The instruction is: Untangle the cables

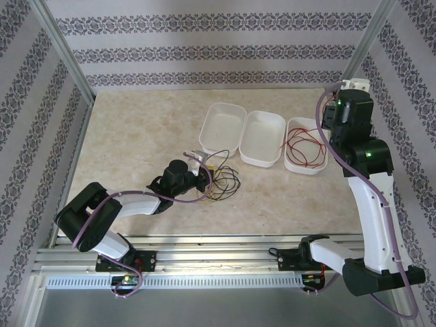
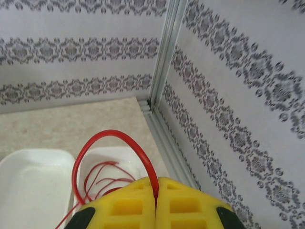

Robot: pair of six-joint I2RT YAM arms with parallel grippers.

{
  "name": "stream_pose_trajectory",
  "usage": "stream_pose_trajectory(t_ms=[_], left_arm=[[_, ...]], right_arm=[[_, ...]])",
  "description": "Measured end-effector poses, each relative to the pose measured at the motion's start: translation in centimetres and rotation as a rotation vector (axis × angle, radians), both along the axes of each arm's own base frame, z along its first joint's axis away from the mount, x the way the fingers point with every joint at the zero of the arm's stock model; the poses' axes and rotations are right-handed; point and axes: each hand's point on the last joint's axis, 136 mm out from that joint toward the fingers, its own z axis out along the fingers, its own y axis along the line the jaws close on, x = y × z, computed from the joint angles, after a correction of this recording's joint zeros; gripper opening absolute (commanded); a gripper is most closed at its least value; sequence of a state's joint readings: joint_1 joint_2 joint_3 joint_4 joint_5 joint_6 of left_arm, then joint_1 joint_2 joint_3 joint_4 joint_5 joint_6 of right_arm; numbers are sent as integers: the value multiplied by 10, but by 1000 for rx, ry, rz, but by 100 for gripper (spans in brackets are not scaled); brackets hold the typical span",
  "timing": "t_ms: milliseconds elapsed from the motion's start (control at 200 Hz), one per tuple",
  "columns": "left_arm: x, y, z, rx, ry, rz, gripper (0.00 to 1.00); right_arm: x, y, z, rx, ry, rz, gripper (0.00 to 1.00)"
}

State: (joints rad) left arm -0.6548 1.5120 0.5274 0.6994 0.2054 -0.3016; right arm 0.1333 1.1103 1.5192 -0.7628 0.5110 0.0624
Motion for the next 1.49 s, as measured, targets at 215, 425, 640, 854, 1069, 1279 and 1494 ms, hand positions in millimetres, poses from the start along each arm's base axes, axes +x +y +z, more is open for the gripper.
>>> stream_pose_trajectory(t_ms=[215, 425, 640, 854, 1069, 1279, 1494], left_arm=[[0, 0, -2, -3, 10, 3, 13], [0, 0, -6, -5, 26, 8, 13], [0, 0, -8, -8, 33, 10, 13], [0, 0, -8, -13, 36, 13, 13], [-1, 1, -10, -15, 43, 15, 13], [-1, 1, -9, -18, 43, 16, 13], [-1, 1, -9, -23, 42, 17, 13]], right_arm=[[12, -6, -37, 9, 82, -17, 0], [19, -8, -69, 15, 128, -29, 0], [22, -2, -116, 75, 193, -20, 0], [29, -4, -144, 180, 200, -55, 0], [39, -10, -186, 385, 216, -117, 0], [55, -10, -205, 546, 200, -137, 0], [73, -22, -239, 651, 222, -172, 0]])
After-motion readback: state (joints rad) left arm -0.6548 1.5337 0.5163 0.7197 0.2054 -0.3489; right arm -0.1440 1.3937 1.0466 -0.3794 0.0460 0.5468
